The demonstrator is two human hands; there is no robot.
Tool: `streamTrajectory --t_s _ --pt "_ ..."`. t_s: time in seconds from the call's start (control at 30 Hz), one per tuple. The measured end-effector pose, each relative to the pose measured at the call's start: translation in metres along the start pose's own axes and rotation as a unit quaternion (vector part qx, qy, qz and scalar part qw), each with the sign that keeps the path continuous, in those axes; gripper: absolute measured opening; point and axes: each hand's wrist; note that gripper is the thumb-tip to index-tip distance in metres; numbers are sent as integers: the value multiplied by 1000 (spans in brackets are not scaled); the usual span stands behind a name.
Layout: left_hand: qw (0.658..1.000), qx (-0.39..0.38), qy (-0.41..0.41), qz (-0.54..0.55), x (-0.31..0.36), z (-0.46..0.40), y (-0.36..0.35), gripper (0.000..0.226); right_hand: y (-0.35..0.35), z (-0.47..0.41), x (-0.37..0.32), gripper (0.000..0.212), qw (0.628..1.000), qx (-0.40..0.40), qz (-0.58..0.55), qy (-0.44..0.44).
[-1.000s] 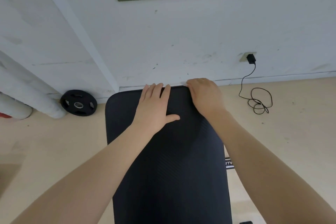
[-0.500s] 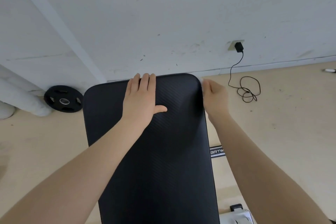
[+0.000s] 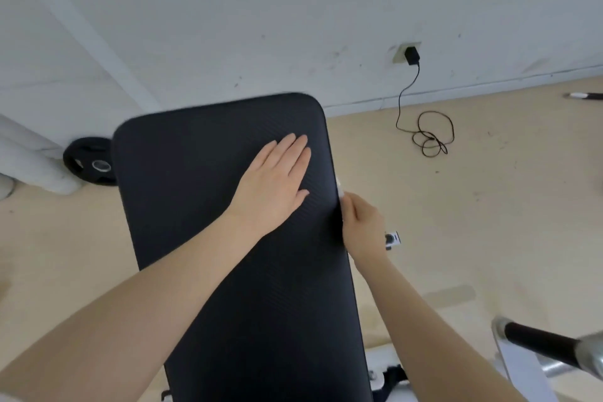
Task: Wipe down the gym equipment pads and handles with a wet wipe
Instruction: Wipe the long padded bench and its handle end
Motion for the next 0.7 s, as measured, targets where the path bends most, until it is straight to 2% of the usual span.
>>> streamTrajectory --t_s 0.1,0.2,0.27,0.37,0.43,0.57,0.7 --pt "993 -118 -3 1 23 -4 1 109 -5 13 15 37 999 -39 -29 -21" --pt "989 -136 40 -34 41 -10 -1 127 -9 12 7 34 995 -32 -98 -5" --pt "989 -129 65 -42 47 -10 -5 129 -6 2 -7 24 987 -35 -156 21" --pt "987 -131 89 -34 51 -9 -9 130 3 -18 -18 43 976 -90 -193 32" --pt "984 -150 96 -30 56 -10 -7 130 9 -18 -11 45 977 -110 -168 66" --pt "978 -168 110 -48 61 -11 -3 128 7 24 43 34 979 -131 -90 127" --pt "971 -185 137 -59 69 -10 -2 126 -1 91 97 65 974 -199 -57 89"
Point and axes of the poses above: each hand's wrist, its own z-axis away from the middle knuckle, its own y-axis out of the back of the hand, x = y × z, and after that the axes turned 9 degrees about -x, right-handed
